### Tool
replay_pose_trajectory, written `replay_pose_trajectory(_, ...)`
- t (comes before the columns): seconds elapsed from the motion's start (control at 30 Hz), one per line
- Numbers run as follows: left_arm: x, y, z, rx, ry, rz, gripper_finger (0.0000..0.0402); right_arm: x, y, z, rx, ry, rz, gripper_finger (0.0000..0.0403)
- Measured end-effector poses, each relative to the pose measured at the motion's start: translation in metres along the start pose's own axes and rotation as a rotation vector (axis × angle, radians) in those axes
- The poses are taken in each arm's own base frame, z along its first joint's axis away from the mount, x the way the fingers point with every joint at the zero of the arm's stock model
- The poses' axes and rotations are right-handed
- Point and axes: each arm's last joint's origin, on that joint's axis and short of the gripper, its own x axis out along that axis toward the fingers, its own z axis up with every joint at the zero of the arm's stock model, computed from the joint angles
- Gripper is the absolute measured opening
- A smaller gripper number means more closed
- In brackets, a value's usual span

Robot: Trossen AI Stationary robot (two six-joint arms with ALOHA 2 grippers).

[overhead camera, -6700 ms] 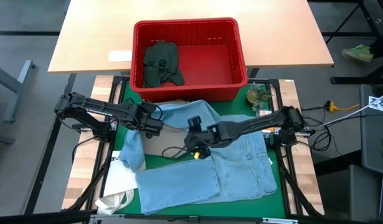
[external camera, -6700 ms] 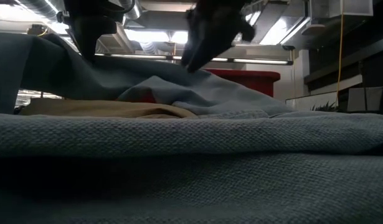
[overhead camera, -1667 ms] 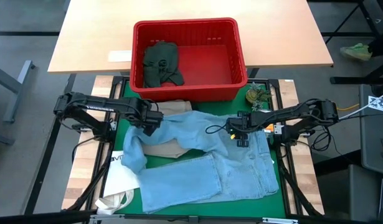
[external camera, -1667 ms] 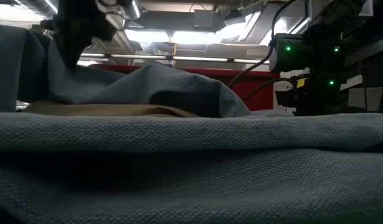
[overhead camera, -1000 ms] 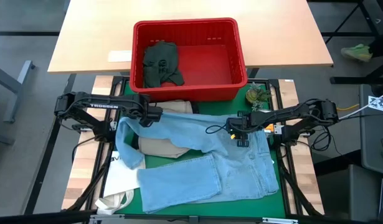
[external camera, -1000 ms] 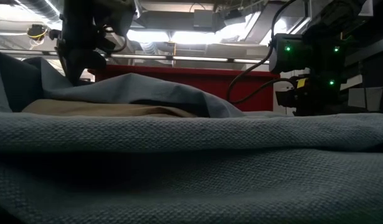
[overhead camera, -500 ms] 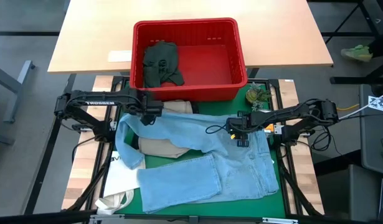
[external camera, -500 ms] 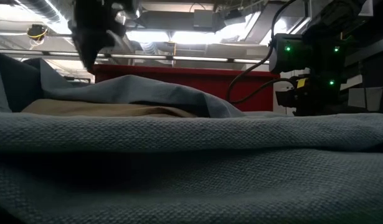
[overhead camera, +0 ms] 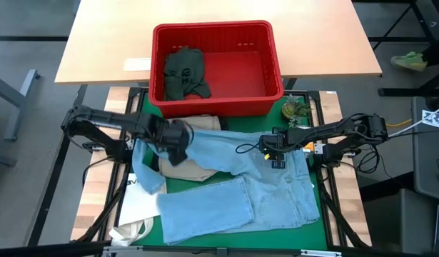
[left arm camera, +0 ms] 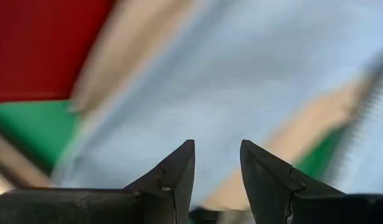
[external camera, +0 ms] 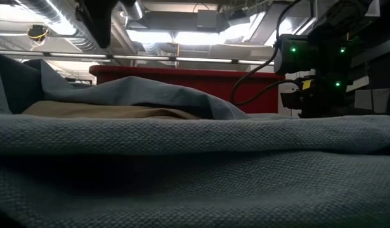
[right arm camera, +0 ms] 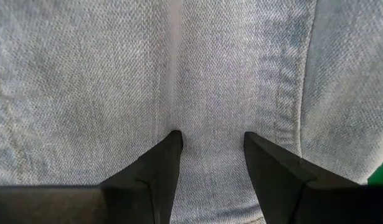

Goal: Fold Laundry from Bin
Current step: Fold the light blue pants

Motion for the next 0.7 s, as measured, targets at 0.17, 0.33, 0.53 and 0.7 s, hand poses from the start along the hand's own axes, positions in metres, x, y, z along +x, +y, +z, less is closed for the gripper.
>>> replay_pose_trajectory(0.17, 0.007, -0.04, -0.021, 0.109, -0.105, -0.131, 0.0123, 0.0, 0.0, 0.0, 0.0, 0.0, 0.0, 0.0184)
replay_pose_trajectory(0.33, 0.024, -0.066, -0.044, 0.176, -0.236, -0.158, 0.0123, 0.0, 0.0, 0.0, 0.0, -0.002, 0.0, 0.0184)
replay_pose_trajectory(0.53, 0.052, -0.07, -0.067, 0.228, -0.324, -0.051, 0.0123, -0.002, 0.0, 0.002, -0.002, -0.001, 0.0, 0.0184)
replay_pose_trajectory(0.7, 0.07, -0.068, -0.072, 0.215, -0.412, 0.026, 0.0123, -0.003, -0.001, 0.003, -0.003, -0.001, 0.002, 0.0184)
